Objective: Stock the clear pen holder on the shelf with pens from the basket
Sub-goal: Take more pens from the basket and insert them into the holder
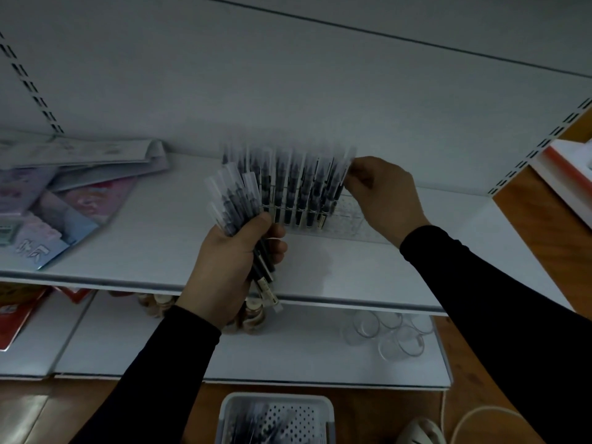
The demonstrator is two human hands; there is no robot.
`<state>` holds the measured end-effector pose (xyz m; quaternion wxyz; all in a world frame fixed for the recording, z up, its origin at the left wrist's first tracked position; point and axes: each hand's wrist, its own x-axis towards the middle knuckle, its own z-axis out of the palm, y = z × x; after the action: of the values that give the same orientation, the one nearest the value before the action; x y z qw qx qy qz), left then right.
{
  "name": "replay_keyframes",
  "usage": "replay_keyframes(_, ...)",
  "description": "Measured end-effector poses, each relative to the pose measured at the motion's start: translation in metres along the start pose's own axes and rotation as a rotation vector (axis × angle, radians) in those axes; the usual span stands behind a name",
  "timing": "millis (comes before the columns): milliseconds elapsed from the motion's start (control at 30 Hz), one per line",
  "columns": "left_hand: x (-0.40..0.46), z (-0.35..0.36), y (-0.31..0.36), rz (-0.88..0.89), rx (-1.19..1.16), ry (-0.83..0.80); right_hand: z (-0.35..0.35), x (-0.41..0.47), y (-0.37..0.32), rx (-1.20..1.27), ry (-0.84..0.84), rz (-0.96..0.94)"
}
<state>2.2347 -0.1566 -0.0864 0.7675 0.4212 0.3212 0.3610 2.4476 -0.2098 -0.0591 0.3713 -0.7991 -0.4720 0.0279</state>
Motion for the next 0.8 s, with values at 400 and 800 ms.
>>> replay_keyframes(400, -0.016, 0.02, -0.015, -0.182, 0.028, -0.13, -0.011, -0.053, -0.015, 0.302, -0.063, 0.19)
replay_keyframes(800, -0.03, 0.034, -0.029, -0.255, 0.118, -0.281, -0.01, -0.077, -0.022, 0.498, -0.429, 0.328)
